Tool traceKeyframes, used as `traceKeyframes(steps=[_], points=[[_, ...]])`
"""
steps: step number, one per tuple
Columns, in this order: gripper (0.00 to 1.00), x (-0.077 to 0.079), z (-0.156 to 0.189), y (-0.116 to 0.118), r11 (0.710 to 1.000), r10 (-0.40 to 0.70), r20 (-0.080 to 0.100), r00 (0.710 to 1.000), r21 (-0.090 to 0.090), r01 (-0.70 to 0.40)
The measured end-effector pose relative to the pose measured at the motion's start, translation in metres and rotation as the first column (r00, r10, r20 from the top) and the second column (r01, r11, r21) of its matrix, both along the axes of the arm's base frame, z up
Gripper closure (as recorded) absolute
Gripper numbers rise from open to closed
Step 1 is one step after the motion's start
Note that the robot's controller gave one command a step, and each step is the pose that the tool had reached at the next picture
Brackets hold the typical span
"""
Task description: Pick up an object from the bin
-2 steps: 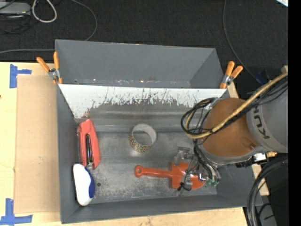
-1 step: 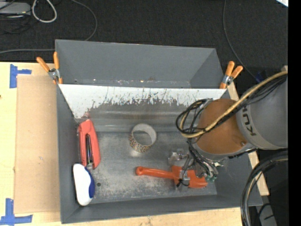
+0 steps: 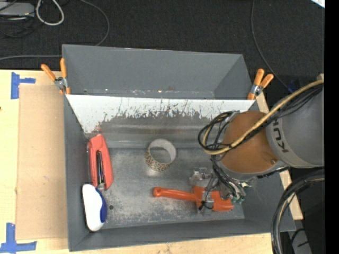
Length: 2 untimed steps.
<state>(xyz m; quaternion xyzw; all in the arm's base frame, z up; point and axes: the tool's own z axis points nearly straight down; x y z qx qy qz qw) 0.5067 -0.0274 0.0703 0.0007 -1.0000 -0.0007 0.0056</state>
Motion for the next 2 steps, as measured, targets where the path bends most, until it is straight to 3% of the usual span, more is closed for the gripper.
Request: traceKeyframes(steps=[1, 2], points=[[1.00, -0.003, 0.040, 0.006, 1.000, -0.013, 0.001, 1.000, 0.001, 0.013], [1.00, 0.002, 0.123, 0.016, 1.000, 0.029, -0.008, 1.000, 0.001, -0.029]])
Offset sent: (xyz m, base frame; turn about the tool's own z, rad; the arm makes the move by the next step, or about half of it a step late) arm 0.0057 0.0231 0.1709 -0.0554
